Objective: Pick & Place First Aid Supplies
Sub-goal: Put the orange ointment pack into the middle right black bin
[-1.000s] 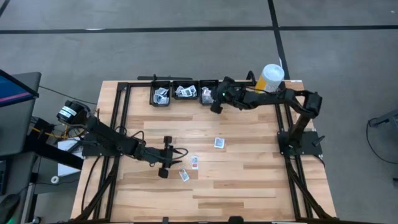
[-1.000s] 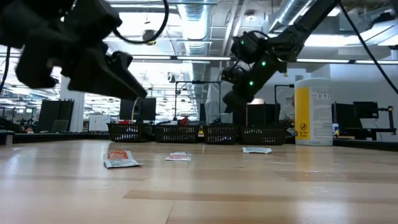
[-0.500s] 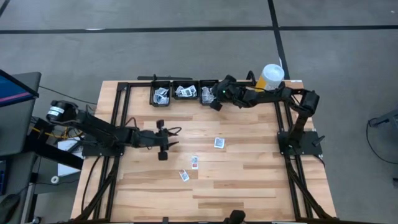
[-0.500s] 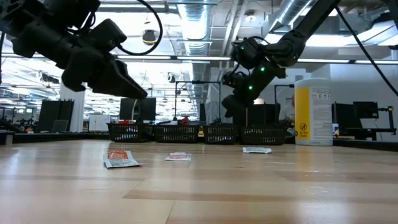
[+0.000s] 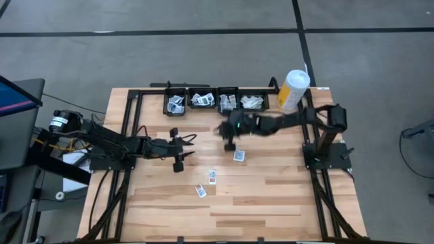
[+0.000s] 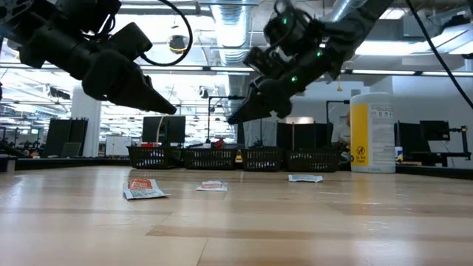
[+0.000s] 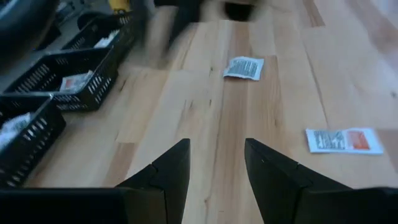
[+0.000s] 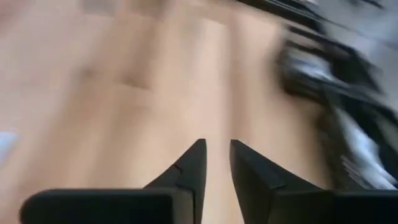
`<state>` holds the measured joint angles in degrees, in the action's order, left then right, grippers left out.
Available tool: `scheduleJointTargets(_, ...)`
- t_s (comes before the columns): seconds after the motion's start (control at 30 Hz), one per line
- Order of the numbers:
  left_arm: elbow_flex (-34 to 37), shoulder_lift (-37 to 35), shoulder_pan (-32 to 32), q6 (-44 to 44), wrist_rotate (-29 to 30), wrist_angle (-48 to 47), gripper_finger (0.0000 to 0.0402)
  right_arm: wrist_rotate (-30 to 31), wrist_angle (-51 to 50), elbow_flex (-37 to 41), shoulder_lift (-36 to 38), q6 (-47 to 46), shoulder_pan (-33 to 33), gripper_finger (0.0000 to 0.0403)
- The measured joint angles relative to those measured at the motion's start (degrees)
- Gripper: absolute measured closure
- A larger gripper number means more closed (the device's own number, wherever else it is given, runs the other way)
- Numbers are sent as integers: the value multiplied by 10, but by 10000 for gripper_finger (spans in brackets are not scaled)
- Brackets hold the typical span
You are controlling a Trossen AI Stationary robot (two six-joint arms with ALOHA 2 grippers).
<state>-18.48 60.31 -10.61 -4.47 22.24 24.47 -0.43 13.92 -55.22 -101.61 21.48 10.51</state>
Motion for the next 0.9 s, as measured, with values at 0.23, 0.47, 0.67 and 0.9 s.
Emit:
scheduleJointTargets(0.23,0,2,0,115,-88,0,247,3,28,0,-55,-35,-137,348)
scheduleJointTargets(0.47,14,42,-53,221,-120,28,247,5,81,-3,-138,-50,-216,349)
scheduleJointTargets(0.67,17,126,-135,247,-65,126,247,62,89,-5,-135,-90,-251,349)
scheduleJointTargets(0.9,17,213,-177,247,-39,238,247,69,90,-4,-130,-121,-259,349)
